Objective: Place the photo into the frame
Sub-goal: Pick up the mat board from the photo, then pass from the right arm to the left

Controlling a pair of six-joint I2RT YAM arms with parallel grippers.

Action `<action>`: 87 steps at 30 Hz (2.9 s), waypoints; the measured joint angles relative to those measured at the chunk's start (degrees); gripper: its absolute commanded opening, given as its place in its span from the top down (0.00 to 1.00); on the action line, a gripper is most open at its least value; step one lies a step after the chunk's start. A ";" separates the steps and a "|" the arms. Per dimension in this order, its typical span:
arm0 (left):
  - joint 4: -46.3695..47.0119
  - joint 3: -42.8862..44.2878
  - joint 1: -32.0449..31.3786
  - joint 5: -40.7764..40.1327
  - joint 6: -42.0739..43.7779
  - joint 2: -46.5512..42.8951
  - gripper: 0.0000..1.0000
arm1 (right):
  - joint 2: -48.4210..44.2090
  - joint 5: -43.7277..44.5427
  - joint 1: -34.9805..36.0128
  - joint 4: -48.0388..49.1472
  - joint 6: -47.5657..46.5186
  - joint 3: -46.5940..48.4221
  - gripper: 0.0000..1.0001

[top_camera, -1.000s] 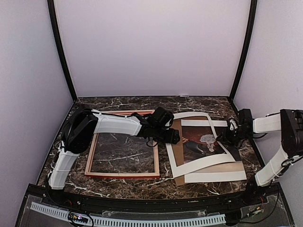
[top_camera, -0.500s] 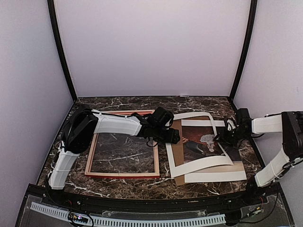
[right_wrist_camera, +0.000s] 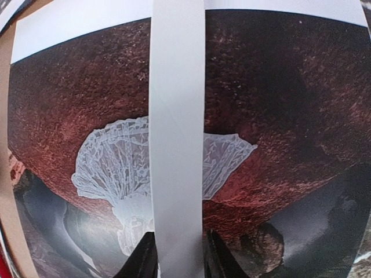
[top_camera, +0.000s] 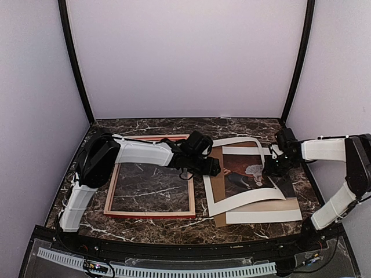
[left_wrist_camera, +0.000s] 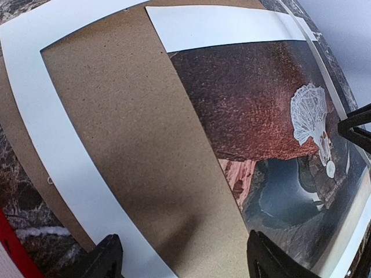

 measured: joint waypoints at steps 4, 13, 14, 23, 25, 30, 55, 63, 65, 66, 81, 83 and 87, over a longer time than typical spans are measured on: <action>0.00 0.00 0.00 0.02 0.37 -0.02 0.23 | 0.00 4.42 1.40 -1.92 -0.26 1.73 0.85; 0.39 -2.43 -0.11 2.47 1.88 -2.43 0.15 | -1.38 10.97 1.81 -5.53 -0.48 4.37 0.91; 0.39 -2.78 -0.17 2.91 2.05 -3.13 0.13 | -1.90 11.30 1.84 -5.86 -0.50 4.48 0.92; 2.43 -8.50 -0.28 6.67 2.08 -16.15 0.02 | -6.91 11.23 1.86 -8.33 -0.31 6.75 0.92; 4.04 -11.30 0.15 7.37 1.49 -20.20 0.01 | -7.87 10.93 1.97 -8.70 -0.15 7.34 0.92; 9.46 -18.93 2.23 11.39 -2.12 -28.28 0.01 | -9.33 10.49 3.45 -9.07 0.81 8.85 0.92; 24.02 -27.12 14.51 29.77 -14.78 -29.05 0.55 | -6.88 14.10 15.28 -9.25 3.76 12.24 0.93; 26.29 -27.23 14.64 32.04 -16.15 -29.05 0.72 | -6.01 15.34 17.33 -8.74 3.76 12.24 0.92; 26.77 -27.23 14.64 32.48 -16.48 -29.03 0.76 | -5.99 15.58 17.66 -8.50 3.78 12.22 0.91; 27.02 -27.23 14.64 32.68 -16.48 -29.03 0.77 | -5.99 15.67 17.84 -8.37 3.78 12.24 0.91; 19.30 -33.94 20.15 34.64 -13.00 -37.11 1.00 | -7.10 10.80 23.82 -6.05 5.79 11.93 0.36; 15.32 -35.87 21.86 35.36 -11.26 -40.98 1.00 | -9.53 8.17 24.28 -5.20 6.12 11.37 0.33; 6.49 -39.85 27.50 36.65 -6.84 -49.16 1.00 | -14.67 5.07 24.44 -3.28 6.73 11.06 0.32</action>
